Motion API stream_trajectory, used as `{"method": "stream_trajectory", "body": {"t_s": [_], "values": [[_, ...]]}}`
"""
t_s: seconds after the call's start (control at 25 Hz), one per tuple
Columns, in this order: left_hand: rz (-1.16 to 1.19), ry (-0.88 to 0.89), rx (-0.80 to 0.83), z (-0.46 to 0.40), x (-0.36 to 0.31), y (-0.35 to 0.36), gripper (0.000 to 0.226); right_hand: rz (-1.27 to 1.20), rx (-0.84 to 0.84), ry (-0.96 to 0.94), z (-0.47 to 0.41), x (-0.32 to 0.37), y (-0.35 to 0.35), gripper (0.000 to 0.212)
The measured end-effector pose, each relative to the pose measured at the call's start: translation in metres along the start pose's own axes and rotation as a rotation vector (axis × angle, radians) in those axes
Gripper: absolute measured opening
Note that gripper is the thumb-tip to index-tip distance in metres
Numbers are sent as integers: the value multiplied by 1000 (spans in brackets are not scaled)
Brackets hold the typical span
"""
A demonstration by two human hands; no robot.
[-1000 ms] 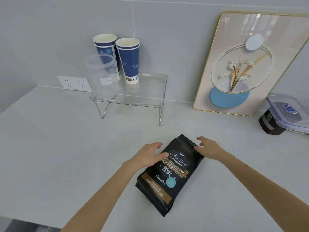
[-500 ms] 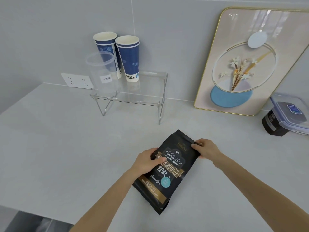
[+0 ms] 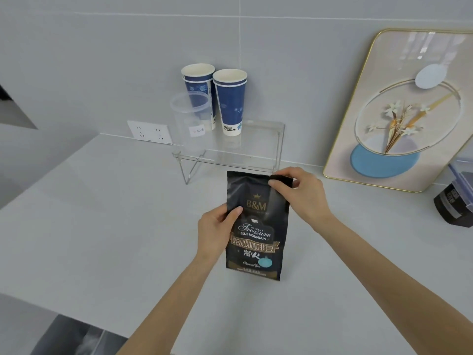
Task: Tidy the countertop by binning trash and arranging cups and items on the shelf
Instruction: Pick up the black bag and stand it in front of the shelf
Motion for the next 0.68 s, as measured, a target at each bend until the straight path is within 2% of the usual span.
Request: {"method": "stream_trajectory", "body": {"t_s": [0.2,0.28,0.4,0.52,0.68], "values": [[32,50,-72,-22,-1,-36,13,-35,-38,-149,-9,33,27,10],[14,35,-92,-26,16,-46,13,-64,32,-74,-7,18,50,27],[42,46,-90,-30,37,-58,9,-143,215,160,10,-20,89,53],[-74,123,-13,-37,41,-55,20,37,301,159,22,-41,111,52],[-114,95,64,-43,59,-43,46,-63,249,274,33,-56,120,56]]}}
Point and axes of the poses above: each hand's wrist, its own z-axis away from the middle knuckle, its own y-axis out of the palm, x = y × z, the point moved 7 cm from there along -z, towards the middle knuckle, and after that the axes turned 10 degrees about -z, right-handed, at the moved point
